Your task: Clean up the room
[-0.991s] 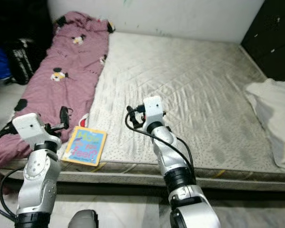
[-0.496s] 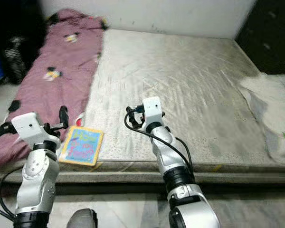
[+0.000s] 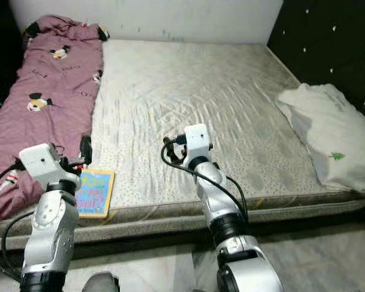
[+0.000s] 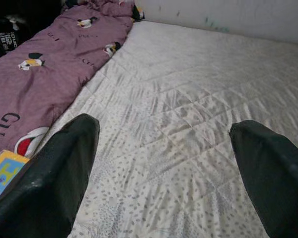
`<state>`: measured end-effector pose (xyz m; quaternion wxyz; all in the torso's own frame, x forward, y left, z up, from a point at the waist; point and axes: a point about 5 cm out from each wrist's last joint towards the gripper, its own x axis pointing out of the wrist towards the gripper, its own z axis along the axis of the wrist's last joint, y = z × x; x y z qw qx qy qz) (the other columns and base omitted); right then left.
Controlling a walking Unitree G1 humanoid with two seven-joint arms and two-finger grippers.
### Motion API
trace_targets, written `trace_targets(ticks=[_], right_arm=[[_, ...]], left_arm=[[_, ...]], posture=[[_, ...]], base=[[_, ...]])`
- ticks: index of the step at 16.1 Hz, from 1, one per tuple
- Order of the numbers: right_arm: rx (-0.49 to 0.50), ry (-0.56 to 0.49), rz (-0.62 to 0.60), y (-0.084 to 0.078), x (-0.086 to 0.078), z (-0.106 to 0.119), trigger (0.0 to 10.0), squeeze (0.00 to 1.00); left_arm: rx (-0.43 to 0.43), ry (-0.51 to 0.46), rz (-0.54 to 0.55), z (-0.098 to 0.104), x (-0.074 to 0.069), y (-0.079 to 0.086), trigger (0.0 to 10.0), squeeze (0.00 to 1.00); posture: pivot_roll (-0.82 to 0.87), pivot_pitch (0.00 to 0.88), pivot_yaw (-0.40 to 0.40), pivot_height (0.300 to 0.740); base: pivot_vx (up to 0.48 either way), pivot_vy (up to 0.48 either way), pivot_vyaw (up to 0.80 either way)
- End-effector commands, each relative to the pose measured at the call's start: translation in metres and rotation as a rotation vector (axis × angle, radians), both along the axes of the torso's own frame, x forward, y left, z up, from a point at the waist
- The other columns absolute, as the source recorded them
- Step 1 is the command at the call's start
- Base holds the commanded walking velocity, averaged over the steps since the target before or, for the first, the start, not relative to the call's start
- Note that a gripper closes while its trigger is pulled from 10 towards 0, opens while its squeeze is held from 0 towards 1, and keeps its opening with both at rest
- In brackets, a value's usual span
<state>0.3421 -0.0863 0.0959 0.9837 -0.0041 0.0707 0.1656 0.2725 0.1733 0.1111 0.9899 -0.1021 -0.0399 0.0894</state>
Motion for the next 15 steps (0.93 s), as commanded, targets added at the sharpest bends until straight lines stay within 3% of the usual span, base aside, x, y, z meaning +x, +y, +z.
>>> trace_targets(ticks=[1, 9, 15], right_arm=[[-0.003, -0.004, -0.003, -0.0023, 0.0022, 0.0025, 10.0, 0.00], [-0.004, -0.002, -0.002, -0.0018, 0.0030, 0.0026, 10.0, 0.00], [-0.003, 0.002, -0.004, -0.0014, 0.0034, 0.0021, 10.0, 0.00]], left_arm=[[-0.002, -0.009, -0.015, 0.0018, 0.0011, -0.0029, 10.0, 0.00], [0.001, -0.008, -0.013, 0.0022, 0.0019, -0.0023, 10.0, 0.00], [0.005, -0.003, -0.007, 0.0017, 0.0028, -0.0021, 10.0, 0.00]], posture=[[0.10, 0.019, -0.085, 0.740], [0.10, 0.019, -0.085, 0.740], [0.10, 0.015, -0.083, 0.740]], base=[[0.382, 0.000, 0.00], [0.257, 0.000, 0.00], [0.000, 0.000, 0.00]])
